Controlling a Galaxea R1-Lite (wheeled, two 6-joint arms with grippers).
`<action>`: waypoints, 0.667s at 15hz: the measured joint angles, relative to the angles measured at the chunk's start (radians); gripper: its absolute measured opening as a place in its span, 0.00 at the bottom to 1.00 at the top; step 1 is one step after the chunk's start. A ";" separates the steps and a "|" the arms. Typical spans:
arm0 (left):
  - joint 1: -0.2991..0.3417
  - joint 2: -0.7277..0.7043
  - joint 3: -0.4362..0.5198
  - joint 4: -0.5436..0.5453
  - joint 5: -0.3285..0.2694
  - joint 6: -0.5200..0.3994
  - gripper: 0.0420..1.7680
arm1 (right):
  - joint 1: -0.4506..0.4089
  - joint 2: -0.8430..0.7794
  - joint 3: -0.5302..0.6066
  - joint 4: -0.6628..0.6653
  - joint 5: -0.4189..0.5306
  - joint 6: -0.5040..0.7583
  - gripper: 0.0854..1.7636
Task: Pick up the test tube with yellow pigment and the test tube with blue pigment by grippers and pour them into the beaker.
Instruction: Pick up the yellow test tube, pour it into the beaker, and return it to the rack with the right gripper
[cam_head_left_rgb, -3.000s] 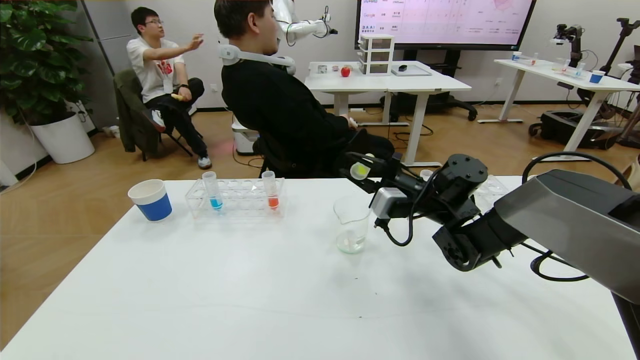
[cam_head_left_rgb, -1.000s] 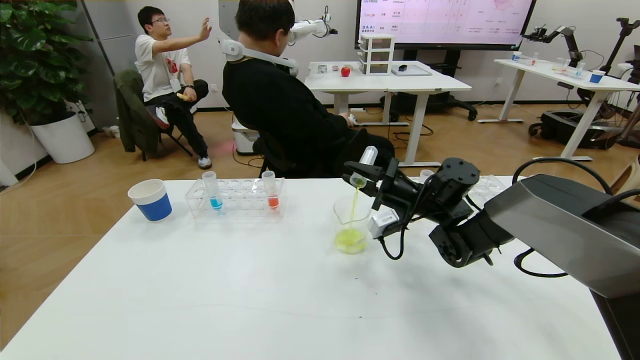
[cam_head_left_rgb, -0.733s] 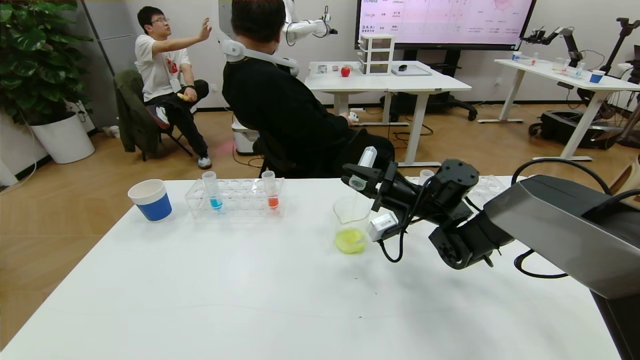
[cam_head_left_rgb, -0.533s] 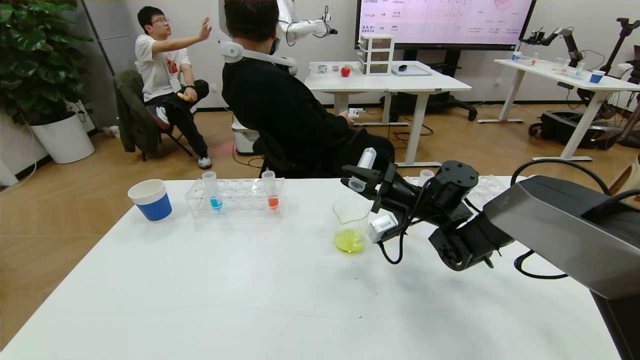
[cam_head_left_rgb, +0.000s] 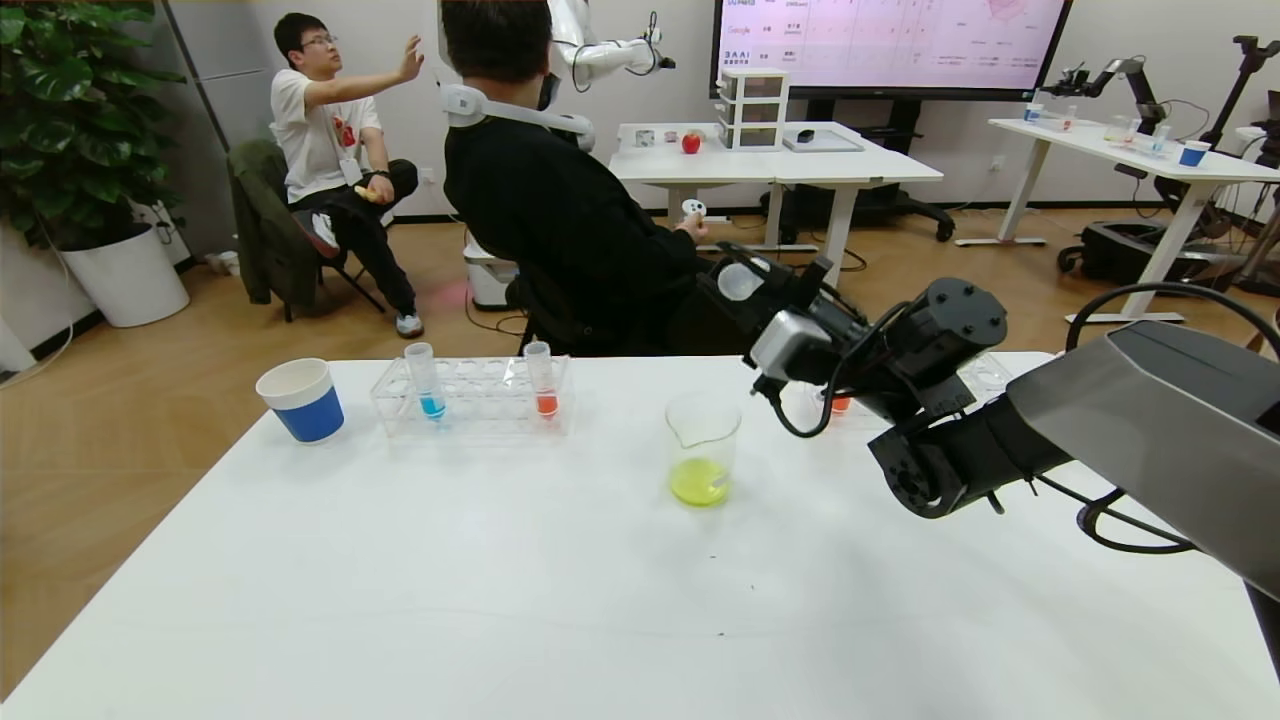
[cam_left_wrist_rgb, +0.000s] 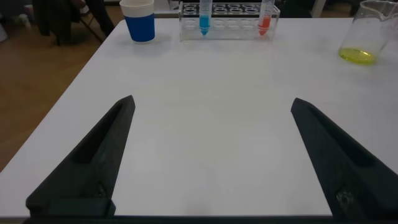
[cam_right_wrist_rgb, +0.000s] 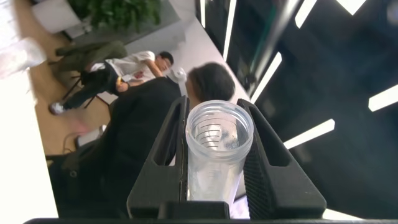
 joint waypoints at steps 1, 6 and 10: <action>0.000 0.000 0.000 0.000 0.000 0.000 0.99 | 0.011 -0.028 0.006 -0.010 -0.110 0.109 0.25; 0.000 0.000 0.000 0.000 0.000 0.000 0.99 | 0.047 -0.204 0.072 0.087 -0.631 0.650 0.25; 0.000 0.000 0.000 0.000 0.000 0.000 0.99 | -0.050 -0.358 0.176 0.444 -0.786 0.877 0.25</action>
